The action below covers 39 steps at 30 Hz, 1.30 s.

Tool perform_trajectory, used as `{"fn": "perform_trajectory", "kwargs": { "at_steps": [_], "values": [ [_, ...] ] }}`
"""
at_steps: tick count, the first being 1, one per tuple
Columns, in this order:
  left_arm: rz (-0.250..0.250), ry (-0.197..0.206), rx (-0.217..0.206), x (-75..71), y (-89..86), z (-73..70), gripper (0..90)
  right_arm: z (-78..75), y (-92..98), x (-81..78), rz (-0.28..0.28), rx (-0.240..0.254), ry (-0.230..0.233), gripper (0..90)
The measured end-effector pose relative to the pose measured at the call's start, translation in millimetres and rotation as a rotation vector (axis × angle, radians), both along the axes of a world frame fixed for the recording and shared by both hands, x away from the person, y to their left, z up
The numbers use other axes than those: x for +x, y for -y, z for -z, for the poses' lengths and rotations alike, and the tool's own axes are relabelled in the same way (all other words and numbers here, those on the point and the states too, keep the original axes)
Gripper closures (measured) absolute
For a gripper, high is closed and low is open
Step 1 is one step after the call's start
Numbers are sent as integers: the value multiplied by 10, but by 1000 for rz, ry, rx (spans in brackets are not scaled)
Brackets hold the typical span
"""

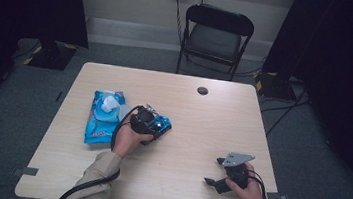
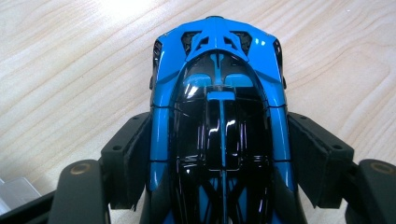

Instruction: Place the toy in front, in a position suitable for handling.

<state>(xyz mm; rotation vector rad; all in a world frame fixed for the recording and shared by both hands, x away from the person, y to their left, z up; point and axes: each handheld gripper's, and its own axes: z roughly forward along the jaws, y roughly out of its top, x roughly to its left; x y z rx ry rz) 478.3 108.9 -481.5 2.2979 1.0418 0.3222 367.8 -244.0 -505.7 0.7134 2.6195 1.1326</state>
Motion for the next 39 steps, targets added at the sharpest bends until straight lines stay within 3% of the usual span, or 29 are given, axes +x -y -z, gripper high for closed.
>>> {"fn": "perform_trajectory", "kwargs": {
  "at_steps": [11, 21, 32, 39],
  "values": [
    [6, 6, -27, -36, 37, -119, 284, 0, 0, 0, 0, 0, 0, 89],
    [59, 24, -42, -205, 333, -233, 284, 0, 0, 0, 0, 0, 0, 89],
    [145, 0, -48, -383, 764, -137, 283, -1, 0, -1, 0, -2, 1, 89],
    [166, -8, -23, -450, 892, -32, 283, -1, 0, -1, 0, -2, 1, 89]
  ]
}}
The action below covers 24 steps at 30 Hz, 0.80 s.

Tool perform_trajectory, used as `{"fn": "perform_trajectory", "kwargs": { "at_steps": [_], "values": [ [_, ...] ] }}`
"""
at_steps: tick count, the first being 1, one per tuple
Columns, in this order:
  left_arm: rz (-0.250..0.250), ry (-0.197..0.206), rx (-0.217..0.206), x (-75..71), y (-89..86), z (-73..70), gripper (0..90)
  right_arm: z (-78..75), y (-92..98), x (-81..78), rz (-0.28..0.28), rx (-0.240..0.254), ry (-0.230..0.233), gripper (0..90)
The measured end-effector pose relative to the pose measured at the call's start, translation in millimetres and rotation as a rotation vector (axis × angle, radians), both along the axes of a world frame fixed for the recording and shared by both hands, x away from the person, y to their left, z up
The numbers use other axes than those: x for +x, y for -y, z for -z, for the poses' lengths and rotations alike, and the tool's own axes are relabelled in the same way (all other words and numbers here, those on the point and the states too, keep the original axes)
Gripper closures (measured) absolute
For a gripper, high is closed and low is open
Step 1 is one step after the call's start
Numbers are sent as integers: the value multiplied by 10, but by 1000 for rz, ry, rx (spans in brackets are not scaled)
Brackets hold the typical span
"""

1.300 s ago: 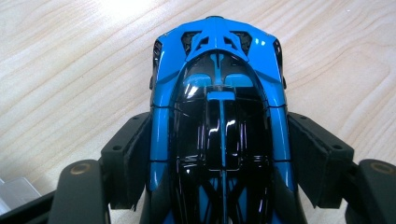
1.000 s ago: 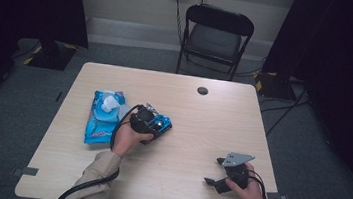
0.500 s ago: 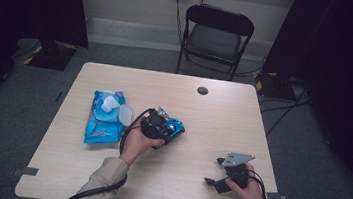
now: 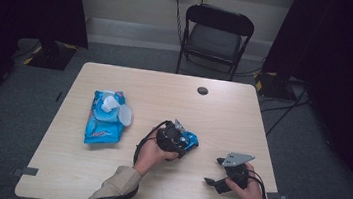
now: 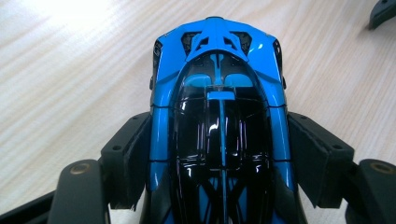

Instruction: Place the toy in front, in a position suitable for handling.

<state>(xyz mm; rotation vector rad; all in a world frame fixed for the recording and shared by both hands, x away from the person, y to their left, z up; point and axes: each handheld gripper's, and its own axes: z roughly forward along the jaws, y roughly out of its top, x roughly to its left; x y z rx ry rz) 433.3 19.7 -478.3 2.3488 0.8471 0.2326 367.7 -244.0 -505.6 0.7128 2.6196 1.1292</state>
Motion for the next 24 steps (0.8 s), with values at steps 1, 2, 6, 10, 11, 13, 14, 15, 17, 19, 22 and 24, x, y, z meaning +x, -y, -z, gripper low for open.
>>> {"fn": "perform_trajectory", "kwargs": {
  "at_steps": [1, 2, 6, 10, 11, 13, 14, 15, 17, 19, 22, 24],
  "values": [
    [2, -4, 3, -4, 5, 16, 283, 0, 0, 0, 0, 0, 0, 89],
    [5, -4, 1, -6, 4, 30, 283, 0, 0, 0, 0, 0, 0, 89],
    [1, 8, 4, -30, 19, 47, 283, 0, 0, 0, 0, 0, 0, 89],
    [5, 22, 11, -46, 21, 54, 282, 0, 0, 0, 0, 0, 0, 89],
    [7, 25, 13, -50, 18, 56, 282, 0, 0, 0, 0, 0, 0, 89],
    [12, 26, 11, -48, 9, 58, 282, 0, 0, 0, -1, 0, 0, 89],
    [13, 28, 9, -48, 7, 61, 281, 0, 0, 0, 0, 0, 0, 89],
    [11, 29, 8, -50, 10, 62, 280, 0, 0, 0, 0, 0, 0, 89],
    [10, 35, 8, -56, 15, 65, 279, 0, 0, 0, 0, 0, 0, 89],
    [10, 31, 7, -55, 11, 64, 278, 0, 0, 0, 0, 0, 0, 89],
    [5, 28, -12, -54, -7, 52, 269, 0, 0, 0, 0, 0, 0, 89],
    [-3, 29, -25, -57, -27, 16, 230, 0, 0, 0, 0, 0, 0, 89]
  ]
}}
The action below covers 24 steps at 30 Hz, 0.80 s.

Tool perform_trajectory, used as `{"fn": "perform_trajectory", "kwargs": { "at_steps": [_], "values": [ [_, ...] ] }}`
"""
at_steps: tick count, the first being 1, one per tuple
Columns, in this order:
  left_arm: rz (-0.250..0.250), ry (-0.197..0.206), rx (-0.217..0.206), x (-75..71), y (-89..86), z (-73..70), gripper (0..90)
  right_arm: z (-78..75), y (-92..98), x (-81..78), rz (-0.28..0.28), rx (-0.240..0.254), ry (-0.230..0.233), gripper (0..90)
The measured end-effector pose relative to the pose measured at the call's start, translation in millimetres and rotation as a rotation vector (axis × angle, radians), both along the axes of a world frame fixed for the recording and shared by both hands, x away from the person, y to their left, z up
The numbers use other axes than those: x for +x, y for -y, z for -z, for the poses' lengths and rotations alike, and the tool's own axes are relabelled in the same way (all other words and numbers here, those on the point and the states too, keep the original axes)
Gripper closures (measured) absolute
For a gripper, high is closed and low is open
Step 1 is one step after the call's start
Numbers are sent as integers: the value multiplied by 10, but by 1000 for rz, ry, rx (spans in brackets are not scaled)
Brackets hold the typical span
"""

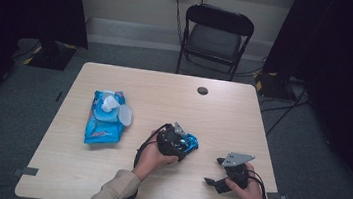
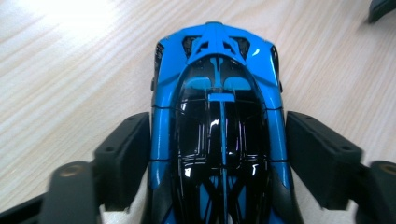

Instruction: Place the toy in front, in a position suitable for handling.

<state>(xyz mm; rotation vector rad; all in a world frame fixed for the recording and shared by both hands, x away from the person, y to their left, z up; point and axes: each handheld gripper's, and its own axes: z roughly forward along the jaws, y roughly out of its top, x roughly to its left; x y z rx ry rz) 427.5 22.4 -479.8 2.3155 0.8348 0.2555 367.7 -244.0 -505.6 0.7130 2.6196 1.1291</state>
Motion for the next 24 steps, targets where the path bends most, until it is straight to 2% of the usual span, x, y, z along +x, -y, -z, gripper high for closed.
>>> {"fn": "perform_trajectory", "kwargs": {
  "at_steps": [3, 10, 17, 22, 24],
  "values": [
    [7, -2, -14, 4, -52, -79, 223, 0, 0, 0, 0, 0, 0, 89],
    [-18, -11, -57, 42, -270, -275, 207, 0, 0, 0, 0, 0, 0, 89],
    [-52, 15, -50, 70, -532, -444, 200, 0, 0, 0, 0, 0, 0, 89],
    [-64, 11, -35, 88, -697, -510, 200, 0, 0, 0, 0, 0, 0, 89],
    [-75, 6, -48, 92, -759, -532, 200, 0, 0, 0, 0, 0, 0, 89]
  ]
}}
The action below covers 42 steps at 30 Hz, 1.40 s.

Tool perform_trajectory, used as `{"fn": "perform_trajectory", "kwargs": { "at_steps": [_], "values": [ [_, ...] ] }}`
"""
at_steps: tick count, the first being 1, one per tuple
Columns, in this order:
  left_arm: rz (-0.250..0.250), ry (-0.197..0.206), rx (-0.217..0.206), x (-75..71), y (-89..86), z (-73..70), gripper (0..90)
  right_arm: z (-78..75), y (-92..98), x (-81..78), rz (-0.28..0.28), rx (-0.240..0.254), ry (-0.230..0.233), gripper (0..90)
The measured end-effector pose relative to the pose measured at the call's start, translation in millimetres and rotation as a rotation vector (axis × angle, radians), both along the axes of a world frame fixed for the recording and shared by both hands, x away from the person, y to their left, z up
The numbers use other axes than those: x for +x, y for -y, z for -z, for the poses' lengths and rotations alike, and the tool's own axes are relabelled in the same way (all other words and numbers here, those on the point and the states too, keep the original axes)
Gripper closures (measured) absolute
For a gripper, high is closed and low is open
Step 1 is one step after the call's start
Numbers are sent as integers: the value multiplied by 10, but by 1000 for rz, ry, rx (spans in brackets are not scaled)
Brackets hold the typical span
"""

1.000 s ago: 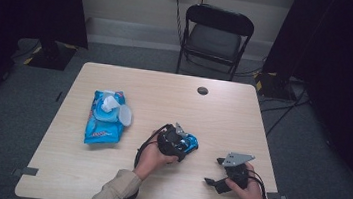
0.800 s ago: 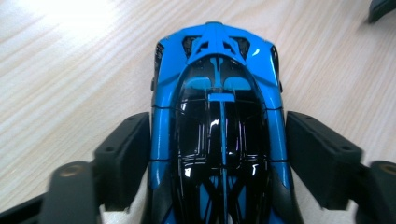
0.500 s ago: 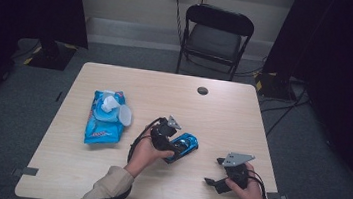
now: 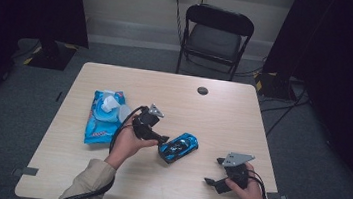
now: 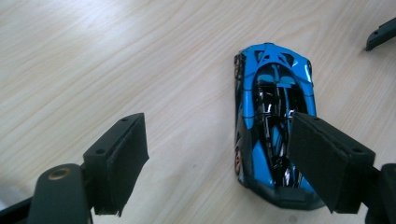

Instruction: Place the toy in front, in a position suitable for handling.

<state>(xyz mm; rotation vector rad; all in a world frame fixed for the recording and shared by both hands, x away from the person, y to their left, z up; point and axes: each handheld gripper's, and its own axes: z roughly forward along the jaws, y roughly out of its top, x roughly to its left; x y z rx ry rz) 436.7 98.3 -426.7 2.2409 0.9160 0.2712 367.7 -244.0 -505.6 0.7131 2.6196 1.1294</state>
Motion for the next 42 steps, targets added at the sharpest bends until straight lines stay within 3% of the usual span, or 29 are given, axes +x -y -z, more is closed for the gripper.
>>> {"fn": "perform_trajectory", "kwargs": {
  "at_steps": [6, 8, 22, 42],
  "values": [
    [-24, 7, -9, 26, -165, -62, 200, 0, 0, 0, 0, 0, 0, 89],
    [-22, 17, 8, 38, -220, -90, 215, 0, 0, 0, 0, 0, 0, 89],
    [-104, 31, -28, 130, -621, -273, 236, 0, 0, 0, 0, 0, 0, 89],
    [-182, 37, 0, 153, -1071, -438, 243, 0, 0, 1, 0, 0, 0, 89]
  ]
}}
